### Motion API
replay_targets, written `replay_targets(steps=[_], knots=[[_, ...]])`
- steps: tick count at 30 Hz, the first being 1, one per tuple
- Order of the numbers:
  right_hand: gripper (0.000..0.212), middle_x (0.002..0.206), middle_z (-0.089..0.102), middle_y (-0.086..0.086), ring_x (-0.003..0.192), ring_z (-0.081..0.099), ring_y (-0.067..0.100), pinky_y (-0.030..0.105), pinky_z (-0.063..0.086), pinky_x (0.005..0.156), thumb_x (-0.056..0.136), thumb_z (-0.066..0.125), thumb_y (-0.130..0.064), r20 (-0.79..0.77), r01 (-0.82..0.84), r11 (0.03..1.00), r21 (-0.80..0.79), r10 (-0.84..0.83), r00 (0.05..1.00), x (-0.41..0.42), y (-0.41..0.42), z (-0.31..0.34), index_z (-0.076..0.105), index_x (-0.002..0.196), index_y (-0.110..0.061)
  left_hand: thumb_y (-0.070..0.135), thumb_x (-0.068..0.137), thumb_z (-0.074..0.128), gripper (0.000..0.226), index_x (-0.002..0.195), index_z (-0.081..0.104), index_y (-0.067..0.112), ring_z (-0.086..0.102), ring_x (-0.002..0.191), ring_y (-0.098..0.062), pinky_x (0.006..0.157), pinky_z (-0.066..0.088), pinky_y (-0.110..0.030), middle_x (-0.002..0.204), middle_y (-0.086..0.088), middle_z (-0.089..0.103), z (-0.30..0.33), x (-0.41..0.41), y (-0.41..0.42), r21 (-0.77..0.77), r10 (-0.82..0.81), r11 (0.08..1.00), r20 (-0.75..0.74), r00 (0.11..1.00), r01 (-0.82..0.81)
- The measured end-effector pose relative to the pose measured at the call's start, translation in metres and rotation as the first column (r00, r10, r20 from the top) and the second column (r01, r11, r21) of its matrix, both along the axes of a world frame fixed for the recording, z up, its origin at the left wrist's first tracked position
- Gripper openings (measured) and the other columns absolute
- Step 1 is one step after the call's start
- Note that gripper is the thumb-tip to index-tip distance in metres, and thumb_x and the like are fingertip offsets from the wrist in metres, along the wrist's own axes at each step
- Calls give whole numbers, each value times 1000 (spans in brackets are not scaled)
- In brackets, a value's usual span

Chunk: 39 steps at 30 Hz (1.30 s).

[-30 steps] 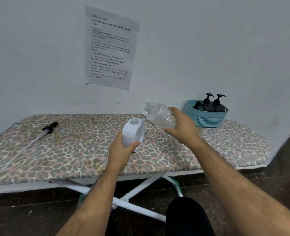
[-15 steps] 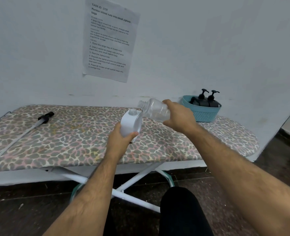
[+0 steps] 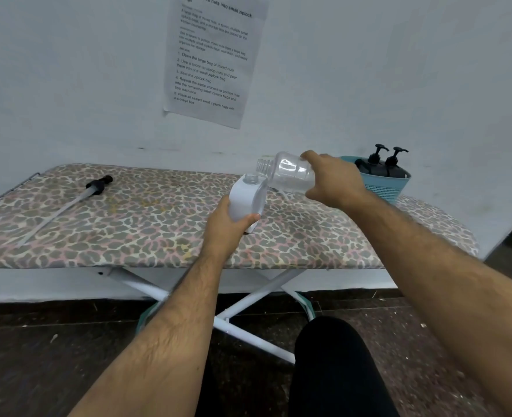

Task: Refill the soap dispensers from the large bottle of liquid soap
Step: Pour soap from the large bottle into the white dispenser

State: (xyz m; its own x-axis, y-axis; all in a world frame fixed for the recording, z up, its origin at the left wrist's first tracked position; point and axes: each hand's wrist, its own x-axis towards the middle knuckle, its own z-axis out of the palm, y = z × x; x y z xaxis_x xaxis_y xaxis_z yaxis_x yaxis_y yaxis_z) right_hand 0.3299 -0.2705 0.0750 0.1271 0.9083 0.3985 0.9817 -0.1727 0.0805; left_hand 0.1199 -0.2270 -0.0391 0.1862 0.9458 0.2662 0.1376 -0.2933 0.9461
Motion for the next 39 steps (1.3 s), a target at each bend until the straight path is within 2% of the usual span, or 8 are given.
replay_targets(steps=[3, 7, 11, 16, 19, 24, 35, 39], knots=[[70, 118, 63, 3, 88, 60, 26, 32, 39, 67, 77, 71, -19, 23, -2, 1000, 0, 2, 1000, 1, 1, 4, 41, 140, -28, 32, 81, 79, 63, 135, 49, 19, 60, 102, -16, 67, 55, -24, 119, 3, 57, 0, 0, 1, -4, 0, 1000, 0, 1000, 0], [69, 116, 63, 3, 80, 50, 22, 32, 37, 66, 78, 69, -16, 47, -1, 1000, -15, 2, 999, 2, 3, 6, 41, 140, -28, 29, 81, 79, 65, 138, 48, 20, 59, 93, -5, 55, 51, -14, 119, 4, 57, 0, 0, 0, -5, -3, 1000, 15, 1000, 3], [68, 115, 62, 3, 84, 54, 24, 35, 40, 71, 79, 68, -16, 72, -5, 1000, -22, 7, 997, 2, 4, 9, 41, 140, -29, 28, 81, 79, 66, 139, 48, 19, 60, 93, -8, 52, 50, -12, 119, 3, 57, -1, 0, 1, -5, 0, 1000, 19, 1000, 0], [67, 115, 62, 3, 93, 60, 27, 37, 40, 76, 80, 68, -17, 94, -11, 1000, -23, 13, 996, 4, 8, 10, 41, 140, -29, 27, 81, 79, 68, 141, 47, 21, 58, 91, -2, 52, 50, -11, 119, 5, 58, -2, 1, 1, -6, -3, 1000, 35, 999, 4], [67, 116, 62, 2, 95, 60, 27, 38, 38, 78, 81, 69, -18, 95, -14, 1000, -25, 16, 995, 4, 9, 12, 41, 141, -29, 28, 81, 79, 68, 141, 47, 21, 59, 92, -4, 54, 51, -13, 121, 5, 58, -2, 0, 1, 2, -1, 1000, 31, 1000, 1], [66, 116, 62, 2, 94, 60, 26, 37, 38, 77, 81, 68, -18, 120, -12, 1000, -26, 15, 993, 3, 11, 14, 41, 140, -30, 28, 81, 79, 71, 143, 46, 22, 59, 96, -10, 54, 50, -11, 121, 5, 57, -1, 0, 2, 9, 0, 1000, 28, 1000, 0], [66, 116, 62, 2, 94, 60, 27, 36, 38, 77, 82, 67, -16, 166, -19, 999, -39, 25, 986, 3, 14, 19, 41, 140, -31, 31, 81, 79, 67, 139, 47, 23, 58, 92, -5, 59, 52, -17, 118, 7, 57, -2, 0, 2, 2, 4, 1000, 18, 1000, -4], [67, 116, 62, 2, 94, 60, 27, 35, 36, 77, 82, 68, -16, 182, -21, 999, -37, 28, 983, 2, 14, 20, 40, 141, -31, 32, 80, 79, 66, 138, 48, 22, 58, 94, -7, 60, 51, -16, 118, 7, 57, -2, 0, 2, 8, 4, 1000, 14, 1000, -5]])
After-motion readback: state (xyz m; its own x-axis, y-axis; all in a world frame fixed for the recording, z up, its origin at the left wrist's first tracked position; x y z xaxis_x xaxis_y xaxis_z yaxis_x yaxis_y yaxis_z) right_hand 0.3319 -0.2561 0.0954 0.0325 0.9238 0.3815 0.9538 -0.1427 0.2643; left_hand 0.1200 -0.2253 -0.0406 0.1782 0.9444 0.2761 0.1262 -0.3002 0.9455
